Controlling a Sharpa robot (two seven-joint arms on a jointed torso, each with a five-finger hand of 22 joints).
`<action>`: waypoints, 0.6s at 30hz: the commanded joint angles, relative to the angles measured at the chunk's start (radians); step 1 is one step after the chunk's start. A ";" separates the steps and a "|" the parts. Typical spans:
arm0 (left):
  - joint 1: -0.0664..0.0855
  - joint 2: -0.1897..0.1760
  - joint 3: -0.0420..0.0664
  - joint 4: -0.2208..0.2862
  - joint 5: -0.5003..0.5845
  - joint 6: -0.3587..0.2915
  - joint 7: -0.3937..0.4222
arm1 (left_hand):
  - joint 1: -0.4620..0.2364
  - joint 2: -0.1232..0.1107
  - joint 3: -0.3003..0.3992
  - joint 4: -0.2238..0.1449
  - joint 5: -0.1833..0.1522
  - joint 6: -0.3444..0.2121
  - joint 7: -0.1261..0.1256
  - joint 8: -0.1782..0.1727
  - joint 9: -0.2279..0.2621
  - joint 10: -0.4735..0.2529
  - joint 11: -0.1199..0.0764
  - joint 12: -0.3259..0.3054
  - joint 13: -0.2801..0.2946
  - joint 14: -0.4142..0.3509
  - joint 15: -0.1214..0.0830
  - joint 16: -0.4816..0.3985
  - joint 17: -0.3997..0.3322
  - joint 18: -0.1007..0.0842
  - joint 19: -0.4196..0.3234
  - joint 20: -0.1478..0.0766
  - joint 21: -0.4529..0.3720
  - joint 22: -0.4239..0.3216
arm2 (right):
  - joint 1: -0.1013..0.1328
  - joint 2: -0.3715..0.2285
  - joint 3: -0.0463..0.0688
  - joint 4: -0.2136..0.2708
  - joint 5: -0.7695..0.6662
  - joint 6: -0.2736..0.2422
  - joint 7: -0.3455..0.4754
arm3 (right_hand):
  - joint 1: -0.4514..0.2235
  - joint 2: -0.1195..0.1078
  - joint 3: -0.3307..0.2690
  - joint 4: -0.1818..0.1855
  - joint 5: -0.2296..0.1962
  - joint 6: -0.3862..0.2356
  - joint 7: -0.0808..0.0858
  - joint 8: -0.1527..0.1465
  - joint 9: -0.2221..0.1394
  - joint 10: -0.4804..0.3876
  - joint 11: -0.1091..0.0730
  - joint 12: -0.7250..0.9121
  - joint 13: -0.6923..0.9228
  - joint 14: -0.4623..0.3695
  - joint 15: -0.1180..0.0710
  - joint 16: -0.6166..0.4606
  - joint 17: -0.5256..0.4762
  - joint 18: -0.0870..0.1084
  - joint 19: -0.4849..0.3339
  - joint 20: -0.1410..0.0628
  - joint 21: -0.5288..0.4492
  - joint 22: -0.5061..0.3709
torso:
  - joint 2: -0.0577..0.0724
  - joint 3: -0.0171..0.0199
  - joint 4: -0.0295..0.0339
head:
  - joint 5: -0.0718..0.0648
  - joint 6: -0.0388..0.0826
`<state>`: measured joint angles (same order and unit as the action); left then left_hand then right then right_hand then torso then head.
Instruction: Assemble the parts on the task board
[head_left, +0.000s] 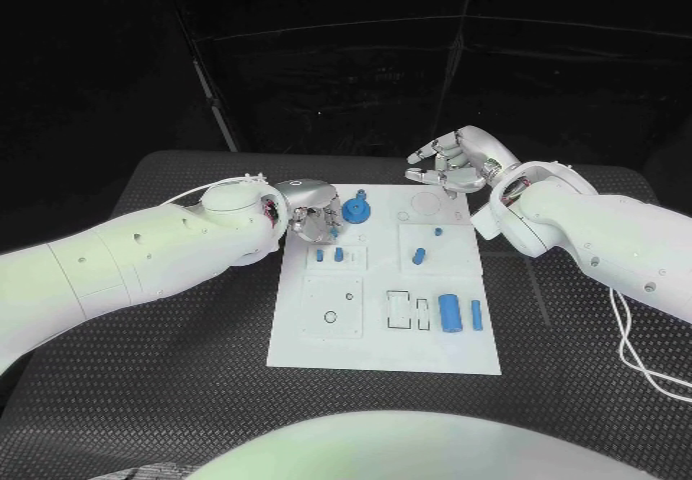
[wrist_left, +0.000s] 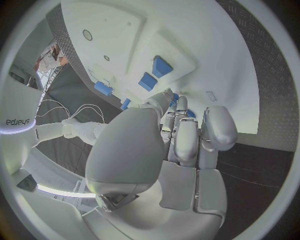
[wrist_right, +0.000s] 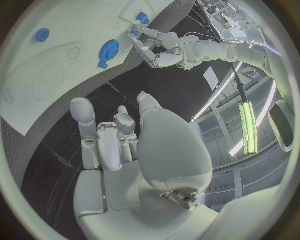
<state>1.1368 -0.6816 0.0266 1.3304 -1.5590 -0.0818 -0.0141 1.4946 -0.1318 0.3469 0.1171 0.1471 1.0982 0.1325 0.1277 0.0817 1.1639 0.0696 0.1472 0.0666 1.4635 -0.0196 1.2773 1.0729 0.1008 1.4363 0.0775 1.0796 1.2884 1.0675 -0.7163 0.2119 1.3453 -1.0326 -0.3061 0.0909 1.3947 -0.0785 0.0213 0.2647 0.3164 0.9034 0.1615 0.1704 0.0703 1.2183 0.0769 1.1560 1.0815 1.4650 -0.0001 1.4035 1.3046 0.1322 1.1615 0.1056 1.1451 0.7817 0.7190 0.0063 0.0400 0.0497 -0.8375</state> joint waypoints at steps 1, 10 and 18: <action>-0.002 0.002 -0.001 -0.002 0.005 0.022 -0.006 | -0.013 -0.002 0.005 0.001 0.000 -0.012 0.000 -0.009 -0.002 -0.011 0.005 -0.008 0.001 0.019 0.008 0.003 -0.003 -0.007 0.000 0.009 -0.004 0.001 | 0.002 0.001 0.001 0.002 0.000 0.004 0.007 | 0.000 0.008 -0.005 0.000 0.006 -0.006 0.000 0.007 -0.001 -0.005 -0.003 0.002 0.001 0.042 -0.002 -0.003 0.001 0.013 -0.006 0.000 -0.006 -0.001 | -0.001 0.0001 0.0004 | 0.000 -0.001; -0.002 0.001 -0.001 -0.003 0.005 0.023 -0.010 | -0.023 -0.014 0.008 0.004 0.000 -0.052 0.002 -0.039 -0.013 -0.037 0.014 -0.033 -0.001 0.016 0.016 0.003 -0.010 -0.005 -0.005 0.015 -0.016 -0.002 | 0.002 0.000 0.001 0.002 0.000 0.004 0.007 | 0.000 0.008 -0.005 0.000 0.006 -0.006 0.000 0.007 -0.001 -0.005 -0.003 0.002 0.001 0.042 -0.002 -0.003 0.001 0.013 -0.006 0.000 -0.006 -0.001 | -0.001 0.0000 0.0008 | 0.000 0.000; -0.002 -0.004 -0.001 -0.002 0.005 0.019 -0.016 | -0.031 -0.028 0.007 0.005 -0.001 -0.110 -0.001 -0.066 -0.018 -0.066 0.024 -0.055 0.000 0.013 0.023 0.003 -0.020 -0.001 -0.013 0.023 -0.038 -0.011 | 0.002 -0.001 0.001 0.000 0.000 0.004 0.006 | 0.000 0.008 -0.005 0.000 0.006 -0.006 0.000 0.007 -0.001 -0.008 -0.003 0.000 -0.002 0.042 -0.002 -0.004 -0.002 0.013 -0.007 0.000 -0.007 -0.003 | -0.001 -0.0001 0.0008 | 0.001 0.000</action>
<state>1.1340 -0.6850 0.0256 1.3276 -1.5578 -0.0685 -0.0206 1.4709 -0.1555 0.3497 0.1199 0.1471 0.9913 0.1321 0.0662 0.0645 1.1028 0.0946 0.0945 0.0667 1.4672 -0.0015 1.2773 1.0534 0.1008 1.4250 0.0940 1.0433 1.2778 1.0675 -0.7169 0.2119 1.3441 -1.0326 -0.3059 0.0907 1.3947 -0.0785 0.0213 0.2647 0.3164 0.9033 0.1615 0.1741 0.0703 1.2182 0.0769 1.1560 1.0804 1.4650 -0.0001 1.4035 1.3046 0.1322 1.1615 0.1056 1.1415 0.7796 0.7180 0.0063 0.0406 0.0501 -0.8374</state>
